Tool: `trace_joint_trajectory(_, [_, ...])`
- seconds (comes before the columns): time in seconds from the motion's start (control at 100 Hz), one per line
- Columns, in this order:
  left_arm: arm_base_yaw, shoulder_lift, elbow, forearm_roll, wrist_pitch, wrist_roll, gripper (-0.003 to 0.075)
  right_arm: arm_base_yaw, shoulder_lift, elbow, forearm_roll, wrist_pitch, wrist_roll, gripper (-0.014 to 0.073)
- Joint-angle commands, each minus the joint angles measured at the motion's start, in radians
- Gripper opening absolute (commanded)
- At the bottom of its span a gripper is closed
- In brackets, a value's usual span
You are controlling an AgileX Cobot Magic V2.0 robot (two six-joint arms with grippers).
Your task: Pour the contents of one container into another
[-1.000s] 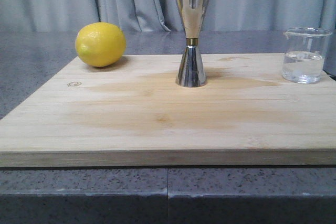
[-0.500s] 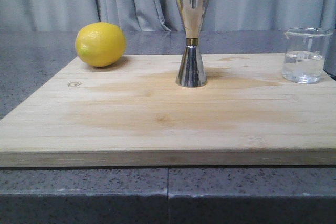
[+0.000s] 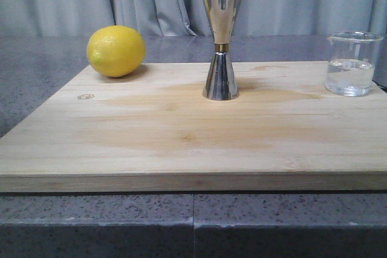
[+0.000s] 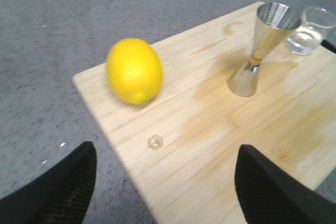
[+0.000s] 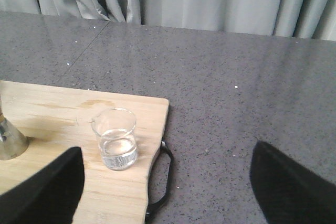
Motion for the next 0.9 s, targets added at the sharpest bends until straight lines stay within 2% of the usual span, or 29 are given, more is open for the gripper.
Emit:
trace_joint_trajectory(0.0, [-0.001,0.077,-0.034,-0.212,0.006,0.187,0.0501,-0.007,0.016,-0.041,0.014,-0.064,-0.003,0.0585])
trace_joint_trajectory(0.14, [-0.033,0.201,-0.034,-0.374,0.024,0.406,0.0501,-0.007,0.063,-0.084,0.016,-0.010,-0.003,0.0585])
trace_joint_trajectory(0.46, [-0.208,0.439,-0.036,-0.656,0.017,0.831,0.0501,-0.007,0.220,-0.164,0.016,0.047,-0.003,0.0585])
trace_joint_trajectory(0.63, [-0.270,0.542,-0.046,-0.797,0.017,0.968,0.0501,-0.007,0.287,-0.211,0.016,0.086,-0.003,0.0585])
trace_joint_trajectory(0.89, [-0.344,0.671,-0.125,-0.864,0.017,1.068,0.0501,-0.007,0.350,-0.254,0.016,0.099,-0.003,0.0585])
